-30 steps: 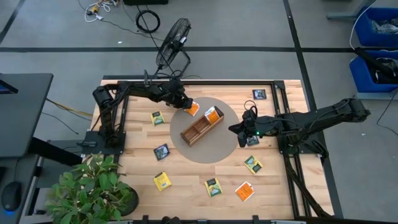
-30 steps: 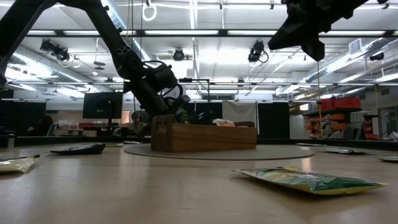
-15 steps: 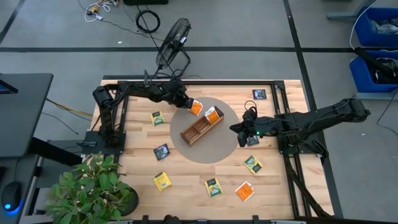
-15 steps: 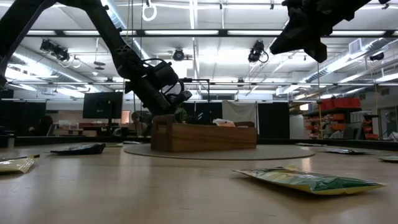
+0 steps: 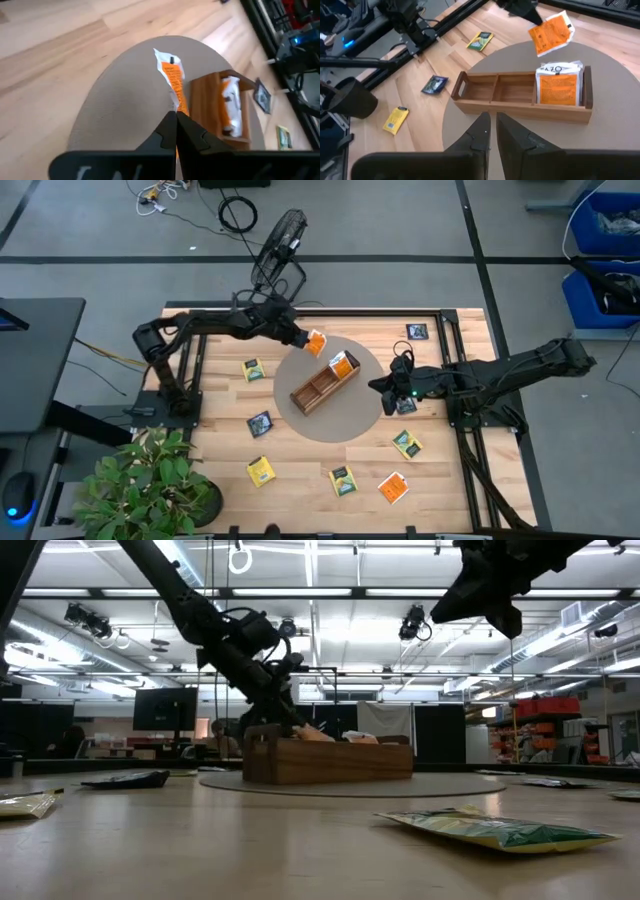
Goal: Pick & Place Tea
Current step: Put the orange tea bag into the right section of the wooden organizer
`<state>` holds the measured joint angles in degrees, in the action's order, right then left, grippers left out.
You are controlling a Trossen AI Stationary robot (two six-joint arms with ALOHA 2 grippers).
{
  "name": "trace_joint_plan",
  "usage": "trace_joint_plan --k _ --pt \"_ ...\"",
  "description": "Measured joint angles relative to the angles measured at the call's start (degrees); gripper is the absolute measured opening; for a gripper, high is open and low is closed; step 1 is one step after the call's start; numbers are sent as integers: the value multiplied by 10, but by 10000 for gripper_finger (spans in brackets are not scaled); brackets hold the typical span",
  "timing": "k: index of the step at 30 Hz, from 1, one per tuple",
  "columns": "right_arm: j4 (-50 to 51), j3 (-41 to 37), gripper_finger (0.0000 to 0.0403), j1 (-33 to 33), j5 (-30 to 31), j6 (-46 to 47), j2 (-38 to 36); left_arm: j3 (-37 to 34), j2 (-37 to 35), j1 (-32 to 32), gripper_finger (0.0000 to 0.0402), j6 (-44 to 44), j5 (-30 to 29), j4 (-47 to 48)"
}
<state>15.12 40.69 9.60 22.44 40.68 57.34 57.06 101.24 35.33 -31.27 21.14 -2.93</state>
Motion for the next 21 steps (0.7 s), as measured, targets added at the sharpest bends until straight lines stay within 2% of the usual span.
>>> trace_joint_plan --k 9,13,17,21 --pt "-63 0 39 -56 -69 -40 0 0 -63 -48 1 10 -20 2" --pt "-61 0 46 -91 -120 -51 0 0 -100 -83 1 50 -44 2" --pt "-61 0 85 -119 -165 -67 0 0 -133 -122 1 81 -75 1" --pt "-63 0 146 -132 -173 -109 0 0 -151 -162 1 111 -96 2"
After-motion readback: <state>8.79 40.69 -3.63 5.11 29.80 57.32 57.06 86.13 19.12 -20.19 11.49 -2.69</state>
